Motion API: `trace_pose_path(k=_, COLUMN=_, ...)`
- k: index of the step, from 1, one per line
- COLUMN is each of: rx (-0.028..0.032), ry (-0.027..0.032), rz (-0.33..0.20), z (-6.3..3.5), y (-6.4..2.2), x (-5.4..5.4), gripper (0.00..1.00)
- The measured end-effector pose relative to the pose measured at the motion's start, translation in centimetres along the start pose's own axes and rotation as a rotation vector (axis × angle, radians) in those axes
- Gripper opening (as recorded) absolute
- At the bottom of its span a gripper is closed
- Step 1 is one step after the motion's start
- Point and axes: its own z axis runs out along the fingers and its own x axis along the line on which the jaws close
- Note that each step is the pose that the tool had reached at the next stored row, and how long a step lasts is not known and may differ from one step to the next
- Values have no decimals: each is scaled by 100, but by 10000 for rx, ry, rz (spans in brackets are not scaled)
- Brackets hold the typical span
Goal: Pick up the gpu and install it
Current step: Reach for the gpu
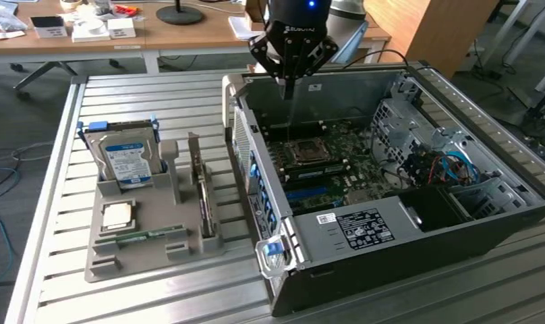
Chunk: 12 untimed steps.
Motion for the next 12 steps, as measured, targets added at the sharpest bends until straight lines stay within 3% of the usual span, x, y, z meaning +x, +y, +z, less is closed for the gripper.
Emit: trace_pose_path(k=12, rx=0, ry=0, rz=0, z=-4, y=-10, x=141, gripper=11)
